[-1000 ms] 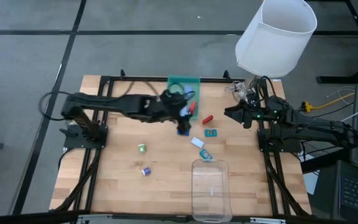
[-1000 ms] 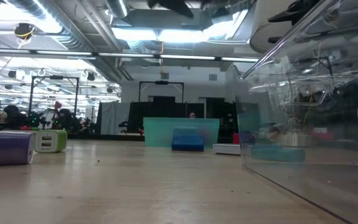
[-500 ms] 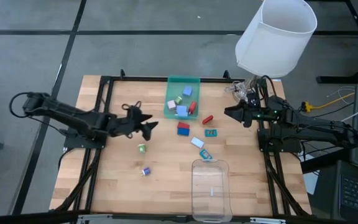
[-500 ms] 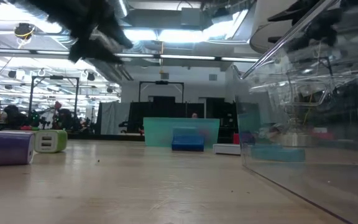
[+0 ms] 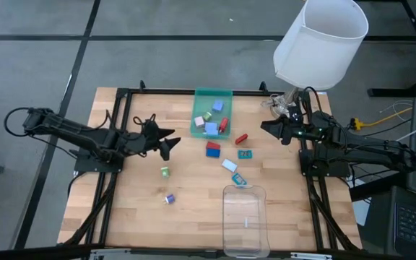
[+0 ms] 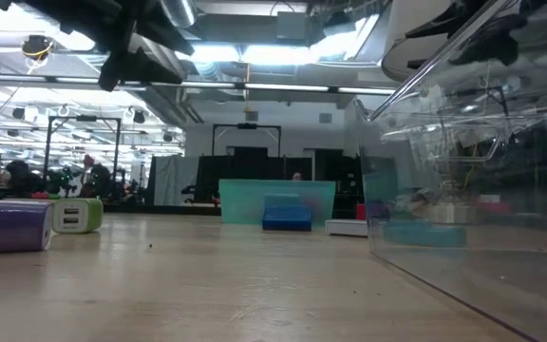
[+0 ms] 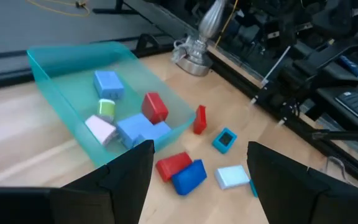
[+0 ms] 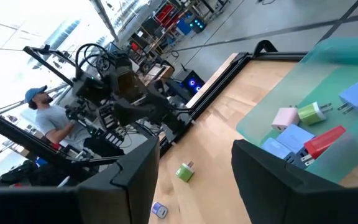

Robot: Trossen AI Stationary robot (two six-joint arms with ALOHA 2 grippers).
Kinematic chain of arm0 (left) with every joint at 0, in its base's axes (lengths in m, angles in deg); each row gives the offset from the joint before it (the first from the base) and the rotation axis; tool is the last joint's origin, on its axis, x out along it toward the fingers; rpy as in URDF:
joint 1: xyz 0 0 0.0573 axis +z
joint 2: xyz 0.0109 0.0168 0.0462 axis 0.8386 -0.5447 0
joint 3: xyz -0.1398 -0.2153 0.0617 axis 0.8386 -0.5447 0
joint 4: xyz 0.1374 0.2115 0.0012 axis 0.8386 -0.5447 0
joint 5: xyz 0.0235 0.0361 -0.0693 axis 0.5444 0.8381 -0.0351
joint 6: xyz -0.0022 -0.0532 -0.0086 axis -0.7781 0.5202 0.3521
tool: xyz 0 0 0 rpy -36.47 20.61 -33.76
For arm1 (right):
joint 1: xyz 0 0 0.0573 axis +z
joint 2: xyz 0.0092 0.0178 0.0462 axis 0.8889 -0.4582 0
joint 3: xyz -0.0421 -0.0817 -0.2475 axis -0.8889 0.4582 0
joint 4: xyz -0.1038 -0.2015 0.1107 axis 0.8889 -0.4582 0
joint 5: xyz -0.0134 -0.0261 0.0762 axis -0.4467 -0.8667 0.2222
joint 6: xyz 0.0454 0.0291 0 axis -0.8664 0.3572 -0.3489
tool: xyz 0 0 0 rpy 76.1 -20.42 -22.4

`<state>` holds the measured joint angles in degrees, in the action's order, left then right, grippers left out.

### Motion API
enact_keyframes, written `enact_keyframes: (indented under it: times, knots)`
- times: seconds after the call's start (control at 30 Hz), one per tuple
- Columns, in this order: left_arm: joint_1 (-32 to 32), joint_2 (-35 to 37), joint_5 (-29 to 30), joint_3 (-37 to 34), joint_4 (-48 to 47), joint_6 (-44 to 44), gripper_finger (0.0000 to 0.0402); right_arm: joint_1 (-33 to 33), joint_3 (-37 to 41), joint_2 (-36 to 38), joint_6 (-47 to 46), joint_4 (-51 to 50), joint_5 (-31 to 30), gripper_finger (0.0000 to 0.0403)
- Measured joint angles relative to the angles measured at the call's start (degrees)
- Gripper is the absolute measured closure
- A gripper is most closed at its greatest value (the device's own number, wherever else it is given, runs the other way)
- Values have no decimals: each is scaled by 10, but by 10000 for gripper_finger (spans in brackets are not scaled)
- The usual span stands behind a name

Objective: Pick & Place Office items
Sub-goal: Put the violet charger adapter into the green bin

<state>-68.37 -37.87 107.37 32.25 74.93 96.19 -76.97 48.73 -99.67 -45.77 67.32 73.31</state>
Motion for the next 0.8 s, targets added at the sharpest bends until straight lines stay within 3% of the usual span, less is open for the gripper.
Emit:
enact_keyframes:
  times: [0.47, 0.8]
  knots:
    - [25, -1, -46, 2, -57, -8, 149, 0, 0, 0, 1, 0, 0, 202]
    - [-8, -50, -199, 2, -153, 18, 149, 0, 0, 0, -7, 0, 8, 202]
